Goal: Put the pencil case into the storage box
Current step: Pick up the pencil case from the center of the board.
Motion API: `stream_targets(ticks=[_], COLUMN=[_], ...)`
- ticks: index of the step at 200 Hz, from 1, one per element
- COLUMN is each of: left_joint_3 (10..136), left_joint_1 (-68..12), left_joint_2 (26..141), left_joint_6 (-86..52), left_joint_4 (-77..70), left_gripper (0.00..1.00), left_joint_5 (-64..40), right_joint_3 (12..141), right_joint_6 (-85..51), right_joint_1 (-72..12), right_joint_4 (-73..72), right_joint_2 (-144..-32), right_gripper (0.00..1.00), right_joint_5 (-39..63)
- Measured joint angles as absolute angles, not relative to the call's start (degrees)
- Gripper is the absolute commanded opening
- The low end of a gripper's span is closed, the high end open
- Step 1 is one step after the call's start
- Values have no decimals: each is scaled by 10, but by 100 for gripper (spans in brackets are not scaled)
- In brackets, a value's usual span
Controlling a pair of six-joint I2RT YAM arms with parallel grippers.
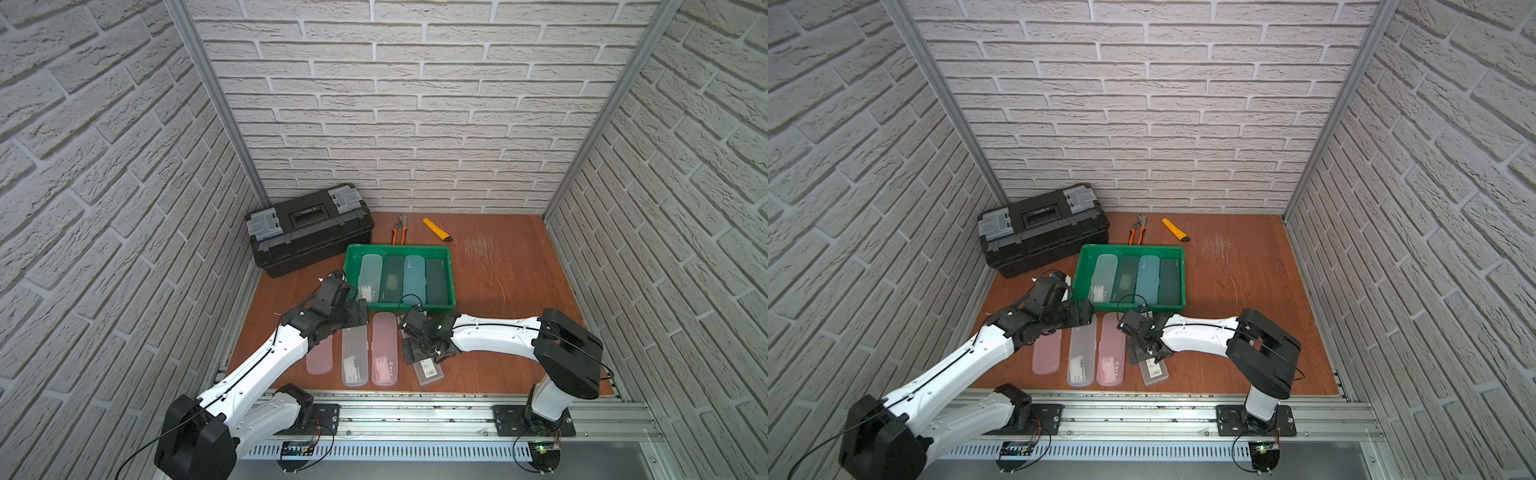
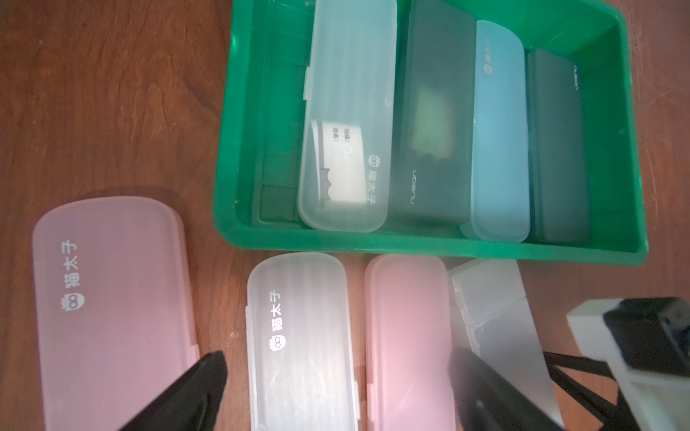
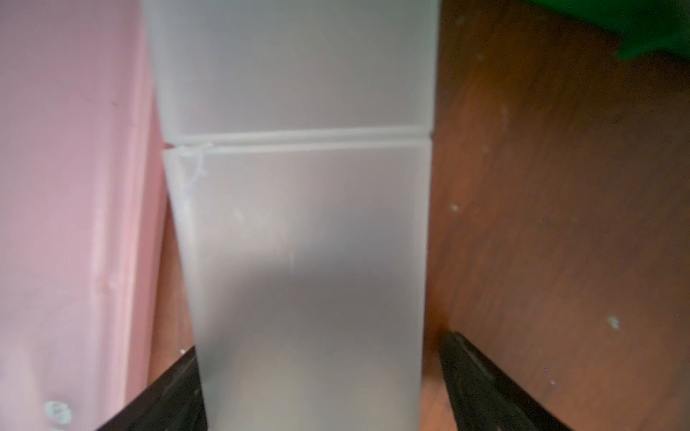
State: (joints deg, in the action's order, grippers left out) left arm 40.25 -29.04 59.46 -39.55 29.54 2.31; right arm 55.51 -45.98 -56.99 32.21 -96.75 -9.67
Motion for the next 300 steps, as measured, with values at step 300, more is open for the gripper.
stream_targets(ticks=[300], left_joint_3=[420], left_joint_1=[-362], left_joint_2=[524], left_joint_6=[-396], left_joint_4=[314], left_gripper=[98], left_joint_5=[106], right_joint_3=[437], right_joint_6=[-348], right_joint_1=[-602], right_joint_4=[399], right_joint_2=[-797], right_gripper=[63], right_joint_5=[-72])
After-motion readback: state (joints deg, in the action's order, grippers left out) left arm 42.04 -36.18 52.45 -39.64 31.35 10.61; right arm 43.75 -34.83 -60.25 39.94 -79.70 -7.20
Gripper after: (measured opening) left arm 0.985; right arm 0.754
